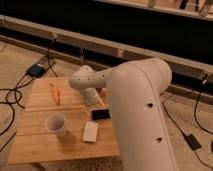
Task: Push the eraser across the table
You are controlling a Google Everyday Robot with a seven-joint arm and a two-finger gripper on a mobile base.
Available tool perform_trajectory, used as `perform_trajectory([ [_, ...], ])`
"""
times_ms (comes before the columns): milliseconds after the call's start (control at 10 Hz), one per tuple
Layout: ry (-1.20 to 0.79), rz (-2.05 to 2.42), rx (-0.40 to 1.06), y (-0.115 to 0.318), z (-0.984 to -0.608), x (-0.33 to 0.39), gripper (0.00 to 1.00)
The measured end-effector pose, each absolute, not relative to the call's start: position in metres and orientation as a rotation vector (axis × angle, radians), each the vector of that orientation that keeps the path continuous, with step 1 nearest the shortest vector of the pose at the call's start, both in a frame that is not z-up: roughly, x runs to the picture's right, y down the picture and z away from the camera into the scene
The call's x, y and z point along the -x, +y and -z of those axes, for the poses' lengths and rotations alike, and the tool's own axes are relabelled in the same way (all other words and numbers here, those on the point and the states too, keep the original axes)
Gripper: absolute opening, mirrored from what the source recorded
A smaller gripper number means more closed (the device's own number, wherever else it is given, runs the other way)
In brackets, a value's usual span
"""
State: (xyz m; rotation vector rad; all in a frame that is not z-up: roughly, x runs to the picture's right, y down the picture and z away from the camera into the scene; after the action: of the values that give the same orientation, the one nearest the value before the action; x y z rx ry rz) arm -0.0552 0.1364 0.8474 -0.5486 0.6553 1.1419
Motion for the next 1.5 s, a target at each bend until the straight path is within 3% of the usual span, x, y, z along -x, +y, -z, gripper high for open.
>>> perform_trajectory([
  [1500, 0.725, -1.058, 0.473, 0.154, -0.872, 0.057, 0.65],
])
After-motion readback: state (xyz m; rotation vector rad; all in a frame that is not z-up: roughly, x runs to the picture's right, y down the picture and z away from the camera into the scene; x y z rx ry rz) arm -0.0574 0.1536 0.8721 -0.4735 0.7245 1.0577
